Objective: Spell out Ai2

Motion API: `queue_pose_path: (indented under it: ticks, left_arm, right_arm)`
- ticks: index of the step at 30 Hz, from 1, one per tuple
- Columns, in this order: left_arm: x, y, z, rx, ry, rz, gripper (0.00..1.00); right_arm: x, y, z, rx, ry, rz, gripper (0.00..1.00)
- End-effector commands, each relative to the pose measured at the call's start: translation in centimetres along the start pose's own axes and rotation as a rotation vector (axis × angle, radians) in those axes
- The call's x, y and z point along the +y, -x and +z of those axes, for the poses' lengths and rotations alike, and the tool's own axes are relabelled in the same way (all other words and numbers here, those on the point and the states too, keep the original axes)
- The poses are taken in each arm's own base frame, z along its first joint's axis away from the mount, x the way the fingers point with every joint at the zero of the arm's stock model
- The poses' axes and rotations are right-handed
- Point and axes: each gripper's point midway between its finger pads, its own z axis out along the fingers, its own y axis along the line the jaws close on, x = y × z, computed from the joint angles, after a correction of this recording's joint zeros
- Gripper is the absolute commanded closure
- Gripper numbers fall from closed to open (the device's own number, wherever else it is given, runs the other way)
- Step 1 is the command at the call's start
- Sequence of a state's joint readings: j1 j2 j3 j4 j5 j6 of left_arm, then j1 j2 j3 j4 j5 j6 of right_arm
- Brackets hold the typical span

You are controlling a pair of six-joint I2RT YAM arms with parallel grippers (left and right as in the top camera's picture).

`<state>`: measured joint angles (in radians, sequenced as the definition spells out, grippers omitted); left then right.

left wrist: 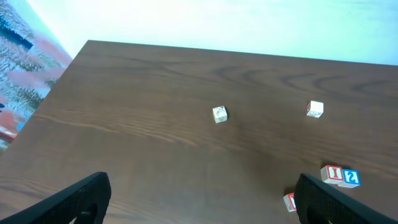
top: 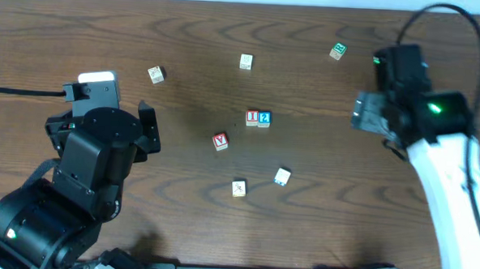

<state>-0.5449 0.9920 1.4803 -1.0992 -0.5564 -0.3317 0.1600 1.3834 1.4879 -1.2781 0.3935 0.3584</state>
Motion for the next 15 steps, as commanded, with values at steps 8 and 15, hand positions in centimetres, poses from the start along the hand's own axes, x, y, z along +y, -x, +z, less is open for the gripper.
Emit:
queue_pose_path:
  ticks: [8, 15]
  left_arm:
    - [-0.4, 1.8, -0.2, -0.061, -0.021, -0.029, 0.05]
    - [-1.6, 1.5, 0.1, -0.04, -0.069, -0.023, 0.05]
  right_arm:
    - [-6.0, 0.3, -2.5, -0.089, -0.078, 0.135, 0.01]
    - [-6.0, 0.3, -2.5, -0.089, -0.077, 0.135, 0.01]
